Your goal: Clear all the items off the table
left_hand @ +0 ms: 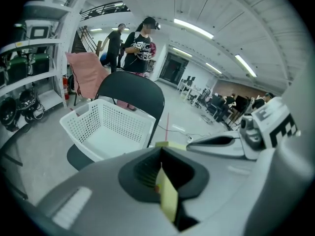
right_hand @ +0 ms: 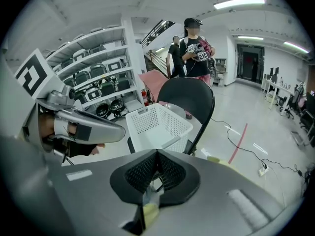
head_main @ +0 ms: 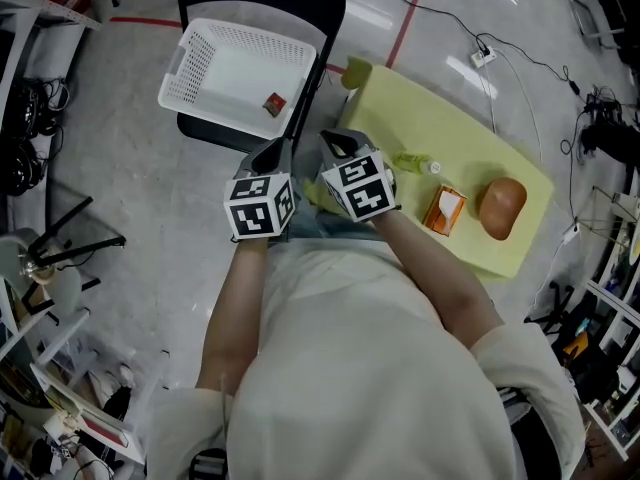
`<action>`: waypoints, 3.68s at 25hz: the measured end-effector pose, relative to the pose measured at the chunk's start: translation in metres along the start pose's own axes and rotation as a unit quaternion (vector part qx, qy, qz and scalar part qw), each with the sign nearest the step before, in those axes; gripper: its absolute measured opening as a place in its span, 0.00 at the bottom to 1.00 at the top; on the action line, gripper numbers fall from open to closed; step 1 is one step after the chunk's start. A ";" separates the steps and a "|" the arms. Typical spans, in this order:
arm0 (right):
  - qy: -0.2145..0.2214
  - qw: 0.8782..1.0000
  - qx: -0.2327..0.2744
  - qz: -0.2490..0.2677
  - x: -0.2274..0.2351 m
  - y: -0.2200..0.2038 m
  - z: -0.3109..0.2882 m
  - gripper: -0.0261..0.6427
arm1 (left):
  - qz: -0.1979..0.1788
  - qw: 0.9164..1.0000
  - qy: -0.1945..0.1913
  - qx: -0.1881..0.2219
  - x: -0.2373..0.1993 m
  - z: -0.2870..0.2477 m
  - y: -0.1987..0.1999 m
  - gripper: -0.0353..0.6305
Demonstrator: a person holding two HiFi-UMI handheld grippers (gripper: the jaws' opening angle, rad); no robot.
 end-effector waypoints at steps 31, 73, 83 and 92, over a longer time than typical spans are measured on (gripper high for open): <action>-0.005 0.999 0.038 -0.014 0.021 -0.056 0.108 0.04 | -0.019 1.000 -0.009 0.019 0.108 0.033 -0.033 0.07; -0.070 0.993 0.070 -0.057 -0.120 -0.156 0.209 0.04 | -0.093 0.993 -0.073 0.019 0.140 0.176 -0.159 0.07; -0.081 0.993 0.063 -0.061 -0.144 -0.184 0.230 0.04 | -0.100 0.991 -0.084 0.008 0.145 0.198 -0.191 0.07; -0.103 0.989 0.066 -0.079 -0.139 -0.197 0.246 0.04 | -0.114 0.988 -0.102 0.001 0.162 0.196 -0.199 0.07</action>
Point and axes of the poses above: the fingertips, and each gripper's own axes: z backward along the fingers, x to its right, y out of its top, the point moved 2 cm from there along z, backward along the fingers
